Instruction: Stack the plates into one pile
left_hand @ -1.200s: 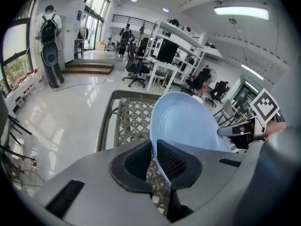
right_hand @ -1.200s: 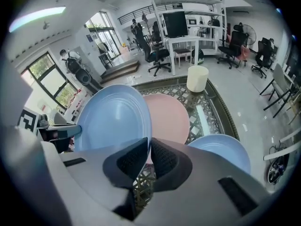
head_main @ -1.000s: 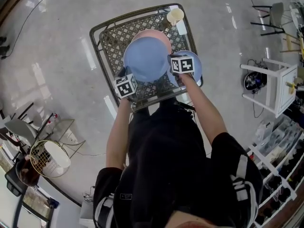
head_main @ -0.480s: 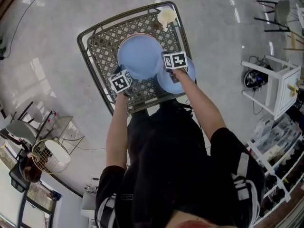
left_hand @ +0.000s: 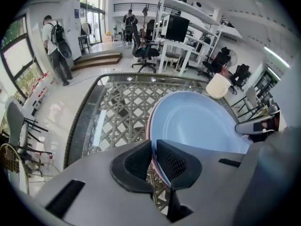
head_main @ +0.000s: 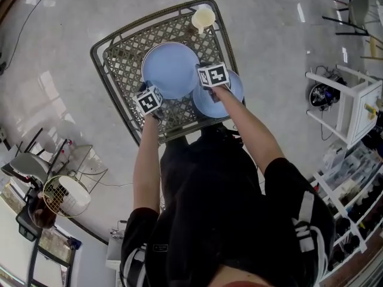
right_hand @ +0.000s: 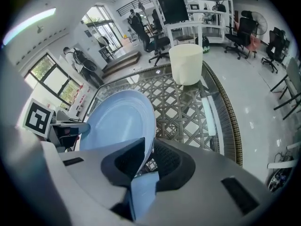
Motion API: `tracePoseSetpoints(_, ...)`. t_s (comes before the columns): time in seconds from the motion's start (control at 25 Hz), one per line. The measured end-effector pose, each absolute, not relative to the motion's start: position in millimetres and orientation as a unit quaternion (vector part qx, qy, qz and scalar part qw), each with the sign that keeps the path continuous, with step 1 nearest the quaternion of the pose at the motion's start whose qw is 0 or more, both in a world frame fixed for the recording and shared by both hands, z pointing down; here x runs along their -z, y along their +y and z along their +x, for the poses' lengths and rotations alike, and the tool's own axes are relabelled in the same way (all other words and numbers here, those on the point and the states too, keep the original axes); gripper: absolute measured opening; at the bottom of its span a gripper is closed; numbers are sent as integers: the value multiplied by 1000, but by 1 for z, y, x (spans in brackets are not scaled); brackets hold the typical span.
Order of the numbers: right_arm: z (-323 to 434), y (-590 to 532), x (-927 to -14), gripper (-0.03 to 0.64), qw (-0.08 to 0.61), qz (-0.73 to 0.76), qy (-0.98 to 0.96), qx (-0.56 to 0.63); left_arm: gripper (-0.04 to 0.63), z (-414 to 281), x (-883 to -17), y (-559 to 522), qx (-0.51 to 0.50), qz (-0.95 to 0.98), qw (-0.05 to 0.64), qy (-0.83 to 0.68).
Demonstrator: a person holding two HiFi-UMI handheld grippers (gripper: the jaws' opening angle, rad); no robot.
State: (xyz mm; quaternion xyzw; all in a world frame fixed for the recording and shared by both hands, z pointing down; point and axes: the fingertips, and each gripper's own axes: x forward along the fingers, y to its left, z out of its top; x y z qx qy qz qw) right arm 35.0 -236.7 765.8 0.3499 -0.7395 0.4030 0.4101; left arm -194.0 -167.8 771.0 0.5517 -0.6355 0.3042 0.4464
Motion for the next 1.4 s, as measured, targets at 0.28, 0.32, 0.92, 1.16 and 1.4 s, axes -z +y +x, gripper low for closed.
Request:
tracePoseSetpoints(0.28,40,-235,-748,97,381,380,-750,-384,54,-206,-758,-168,-282,548,428,-661)
tracePoseSetpoints(0.32,42,-233,-742,97,373,387,-754,-378,54,-206,-755,-167,-282,552,425,-660)
tracePoseSetpoints(0.92,90,-133,-635,11,213,528,-774,-277,15,-151,-639,-128,-200,708,315,-600)
tracePoseSetpoints(1.16,116,-70,-639,11,192,574,-741,-292,15,-82,-620,-100,-187,776,299,-524)
tracePoseSetpoints(1.4,142,-21,-652,9,182,606,-707,-316,15,-44,-644,-66,-220,794,310,-474)
